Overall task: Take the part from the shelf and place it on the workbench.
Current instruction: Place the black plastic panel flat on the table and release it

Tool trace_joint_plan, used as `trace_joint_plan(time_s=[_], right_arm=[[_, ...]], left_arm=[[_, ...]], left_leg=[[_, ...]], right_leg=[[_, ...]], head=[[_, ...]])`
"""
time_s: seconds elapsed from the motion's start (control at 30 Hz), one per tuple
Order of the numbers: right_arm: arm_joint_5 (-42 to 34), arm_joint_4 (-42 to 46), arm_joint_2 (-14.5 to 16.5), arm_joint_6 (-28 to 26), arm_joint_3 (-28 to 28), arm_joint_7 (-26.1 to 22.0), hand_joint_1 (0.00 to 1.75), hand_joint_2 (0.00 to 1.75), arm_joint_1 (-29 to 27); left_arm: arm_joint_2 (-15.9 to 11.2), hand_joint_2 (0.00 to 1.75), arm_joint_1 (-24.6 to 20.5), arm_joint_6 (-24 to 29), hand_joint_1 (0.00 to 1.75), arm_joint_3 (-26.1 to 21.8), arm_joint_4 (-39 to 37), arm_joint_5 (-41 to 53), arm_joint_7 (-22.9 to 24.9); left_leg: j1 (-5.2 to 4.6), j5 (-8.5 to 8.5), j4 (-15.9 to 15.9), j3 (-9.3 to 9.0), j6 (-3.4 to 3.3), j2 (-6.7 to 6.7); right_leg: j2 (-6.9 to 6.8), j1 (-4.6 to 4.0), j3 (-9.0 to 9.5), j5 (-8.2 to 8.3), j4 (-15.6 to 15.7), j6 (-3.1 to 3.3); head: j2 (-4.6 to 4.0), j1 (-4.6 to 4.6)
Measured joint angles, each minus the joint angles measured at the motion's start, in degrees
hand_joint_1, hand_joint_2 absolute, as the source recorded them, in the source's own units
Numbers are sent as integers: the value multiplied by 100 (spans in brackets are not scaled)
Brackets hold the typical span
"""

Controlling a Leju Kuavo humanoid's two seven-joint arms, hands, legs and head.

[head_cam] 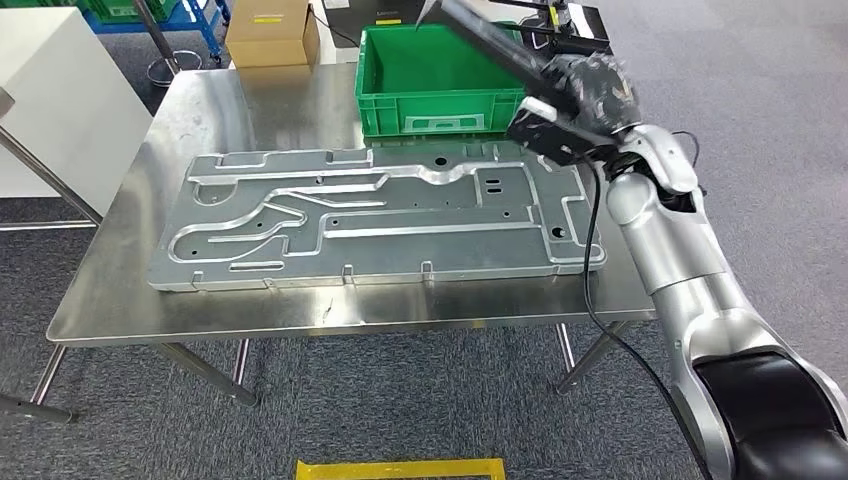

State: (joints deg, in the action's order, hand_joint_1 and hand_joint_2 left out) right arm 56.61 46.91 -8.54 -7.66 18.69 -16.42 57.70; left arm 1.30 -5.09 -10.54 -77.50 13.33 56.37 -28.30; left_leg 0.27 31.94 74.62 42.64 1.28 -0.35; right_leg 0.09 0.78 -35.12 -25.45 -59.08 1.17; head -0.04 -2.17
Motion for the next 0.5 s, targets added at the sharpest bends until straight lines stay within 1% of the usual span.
trace_joint_plan(time_s=[0.03,0.07,0.1,0.13,0.17,0.2,0.27,0.3,0.33,0.37,0.4,0.47,0.5], right_arm=[[211,-332,51,22,156,74,155,175,85],[390,-620,101,53,304,130,155,175,151],[543,-883,152,84,444,168,155,175,205],[682,-1113,202,112,567,191,155,175,251],[816,-1319,252,143,680,196,155,175,299],[946,-1506,298,172,790,194,155,175,344],[1238,-1819,375,225,1030,189,155,175,401],[1368,-1940,405,239,1155,187,155,175,410],[1480,-2051,433,244,1275,186,155,175,414],[1567,-2148,465,235,1380,182,155,175,419],[1630,-2236,496,205,1471,176,155,175,422],[1732,-2394,554,105,1620,147,155,175,397],[1777,-2462,582,51,1687,124,155,175,367]], left_arm=[[-1,175,0,-3,0,0,0,-3,1],[-4,175,-3,-8,0,0,0,-7,4],[-8,175,-6,-13,0,0,0,-13,10],[-17,175,-11,-18,0,0,0,-23,16],[-27,175,-14,-21,0,0,0,-32,23],[-36,175,-19,-22,0,0,-1,-38,28],[-53,175,-27,-22,0,0,-1,-44,20],[-58,175,-29,-22,0,0,-1,-45,10],[-63,175,-29,-22,0,0,-1,-46,-4],[-64,175,-31,-22,0,0,-1,-46,-23],[-64,175,-36,-23,0,0,-1,-45,-43],[-64,175,-47,-24,0,0,-1,-39,-89],[-64,175,-49,-24,0,0,-2,-33,-109]], left_leg=[[1,-59,66,64,-1,0],[0,-227,-111,11,-12,0],[-1,-464,-481,-140,-34,0],[-8,-662,-897,-329,-63,-2],[-21,-798,-1257,-493,-90,-4],[-34,-860,-1486,-598,-112,-5],[-52,-850,-1605,-643,-139,-7],[-34,-855,-1627,-654,-158,-3],[-18,-864,-1660,-674,-181,-3],[0,-874,-1693,-695,-207,0],[16,-881,-1718,-714,-231,2],[13,-873,-1718,-722,-259,1],[13,-866,-1713,-725,-264,-3]], right_leg=[[0,-4,12,-8,-1,4],[0,-7,29,-19,-2,4],[0,-12,52,-34,-2,1],[-1,-19,70,-51,-2,-8],[-1,-28,77,-64,-5,-20],[-1,-35,75,-70,-5,-38],[-2,-42,66,-71,7,-80],[-4,-44,68,-83,12,-107],[-6,-46,59,-125,-28,-132],[-4,-47,7,-215,-157,-155],[-3,-45,-104,-354,-400,-175],[-1,-30,-471,-676,-1140,-203],[-2,-19,-641,-760,-1448,-216]], head=[[0,0],[0,0],[0,1],[0,2],[0,1],[0,2],[0,3],[0,4],[0,7],[0,7],[0,8],[0,9],[0,9]])
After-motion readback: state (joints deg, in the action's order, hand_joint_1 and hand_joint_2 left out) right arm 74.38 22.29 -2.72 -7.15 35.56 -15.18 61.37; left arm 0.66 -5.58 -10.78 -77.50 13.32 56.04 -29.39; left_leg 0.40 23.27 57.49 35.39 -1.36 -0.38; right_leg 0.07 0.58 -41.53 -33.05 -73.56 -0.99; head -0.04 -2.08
